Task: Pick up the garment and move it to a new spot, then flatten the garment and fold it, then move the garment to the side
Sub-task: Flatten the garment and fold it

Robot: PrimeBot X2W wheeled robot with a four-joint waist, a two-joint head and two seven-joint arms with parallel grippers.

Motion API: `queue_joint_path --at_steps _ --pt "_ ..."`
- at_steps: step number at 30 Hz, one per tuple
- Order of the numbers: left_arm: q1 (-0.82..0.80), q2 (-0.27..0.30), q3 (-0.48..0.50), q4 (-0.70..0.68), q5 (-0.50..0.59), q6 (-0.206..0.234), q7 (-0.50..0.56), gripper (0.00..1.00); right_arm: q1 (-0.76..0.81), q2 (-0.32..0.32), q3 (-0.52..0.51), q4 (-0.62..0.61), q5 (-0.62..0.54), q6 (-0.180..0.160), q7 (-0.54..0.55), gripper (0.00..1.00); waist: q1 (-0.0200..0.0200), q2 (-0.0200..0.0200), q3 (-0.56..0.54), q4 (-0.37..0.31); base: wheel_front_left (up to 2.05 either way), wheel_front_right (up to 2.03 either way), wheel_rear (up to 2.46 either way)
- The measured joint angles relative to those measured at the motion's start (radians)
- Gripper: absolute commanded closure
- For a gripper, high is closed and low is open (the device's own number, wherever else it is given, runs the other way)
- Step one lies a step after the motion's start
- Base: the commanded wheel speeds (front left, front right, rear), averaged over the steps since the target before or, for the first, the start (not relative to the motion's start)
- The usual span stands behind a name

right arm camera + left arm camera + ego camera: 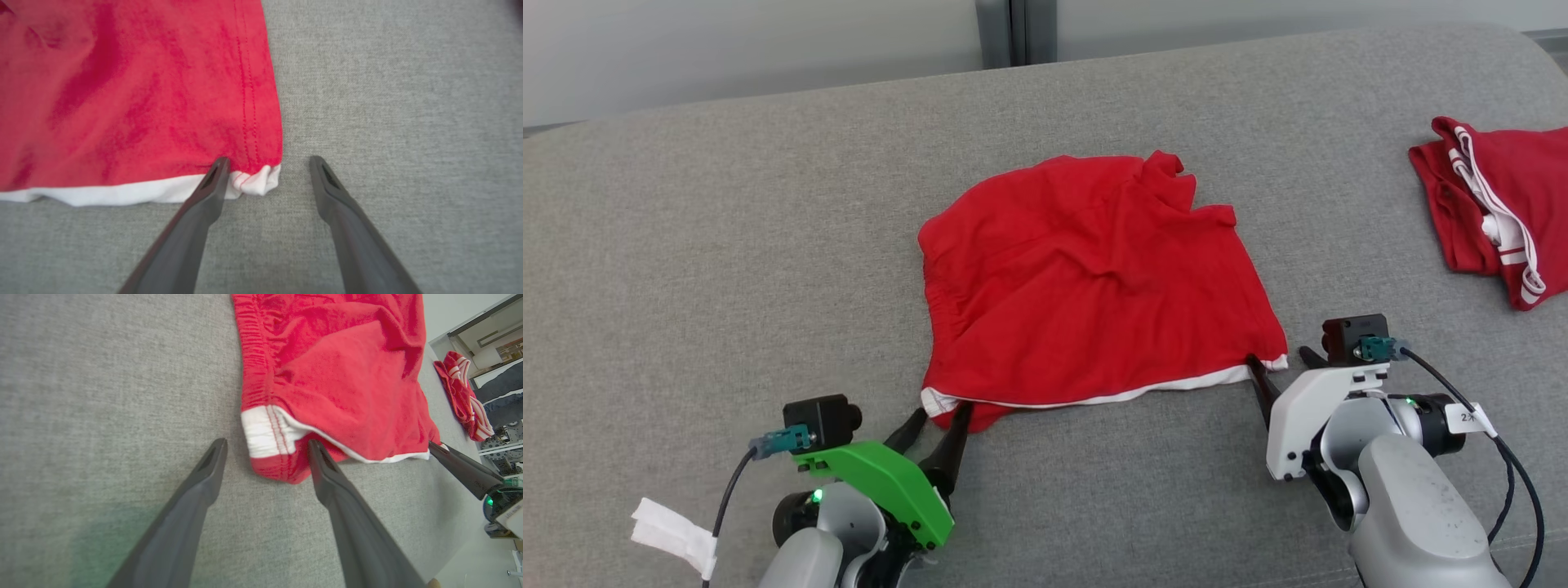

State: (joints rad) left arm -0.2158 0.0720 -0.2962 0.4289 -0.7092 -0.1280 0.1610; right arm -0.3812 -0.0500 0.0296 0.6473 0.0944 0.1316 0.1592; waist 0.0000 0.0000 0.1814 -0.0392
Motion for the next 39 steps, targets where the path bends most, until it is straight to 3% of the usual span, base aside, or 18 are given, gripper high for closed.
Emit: queue_joint_path --at_steps 7,8,9,11,13,18,23,26,29,35,39 --pt "-0.025 0.02 -0.052 -0.002 -0.068 -0.001 -0.006 0.0 -0.022 -0.001 0.025 0.022 0.023 0.0 -0.006 0.0 0.0 0.0 0.014 -0.007 0.0 0.0 0.0" --pt "-0.029 0.026 -0.058 -0.001 -0.073 -0.001 -0.017 0.05 -0.024 -0.001 0.028 0.026 0.026 0.0 -0.007 0.2 0.0 0.0 0.014 -0.008 0.0 0.0 0.0" --pt "-0.034 0.033 -0.063 0.0 -0.076 -0.001 -0.026 0.24 -0.027 -0.002 0.032 0.03 0.028 0.0 -0.007 0.51 0.0 0.0 0.014 -0.008 0.0 0.0 0.0" --pt "-0.043 0.044 -0.081 -0.003 -0.089 -0.001 -0.035 0.6 -0.033 -0.002 0.041 0.037 0.043 0.0 -0.012 1.0 0.0 0.0 0.014 -0.01 0.0 0.0 0.0" --pt "-0.047 0.052 -0.101 -0.012 -0.107 -0.001 -0.041 1.0 -0.035 -0.002 0.058 0.046 0.091 0.0 -0.012 1.0 0.0 0.0 0.011 -0.011 0.0 0.0 0.0" --pt "-0.042 0.112 -0.147 -0.061 -0.161 -0.001 -0.046 1.0 -0.038 0.0 0.076 0.036 0.26 0.0 -0.047 1.0 0.0 0.0001 -0.006 -0.022 0.0 0.0 0.0" --pt "0.022 0.198 -0.176 -0.23 -0.214 -0.001 -0.023 1.0 -0.033 -0.004 0.056 -0.096 0.399 0.0 -0.044 1.0 0.0 0.0 -0.035 -0.041 0.0 0.0 0.0" --pt "0.081 0.26 -0.188 -0.418 -0.262 -0.001 0.013 1.0 0.005 -0.041 0.024 -0.256 0.485 0.0 0.0 1.0 0.0 0.0 -0.056 -0.052 0.0 0.0 0.0" --pt "0.144 0.32 -0.171 -0.662 -0.321 0.006 0.064 1.0 0.077 -0.064 -0.051 -0.495 0.609 -0.001 0.064 1.0 0.0 0.0 -0.075 -0.062 0.0 0.0 0.0" --pt "0.141 0.442 -0.08 -1.075 -0.373 0.103 0.188 1.0 0.126 -0.047 -0.224 -0.92 0.727 -0.001 0.243 1.0 0.0 0.0 -0.076 -0.081 0.0 0.0 0.0" --pt "-0.018 0.476 -0.021 -1.203 -0.473 0.165 0.309 1.0 0.007 -0.017 -0.3 -1.045 0.741 -0.001 0.394 1.0 0.0 0.0 -0.043 -0.086 0.0 0.0 0.0"
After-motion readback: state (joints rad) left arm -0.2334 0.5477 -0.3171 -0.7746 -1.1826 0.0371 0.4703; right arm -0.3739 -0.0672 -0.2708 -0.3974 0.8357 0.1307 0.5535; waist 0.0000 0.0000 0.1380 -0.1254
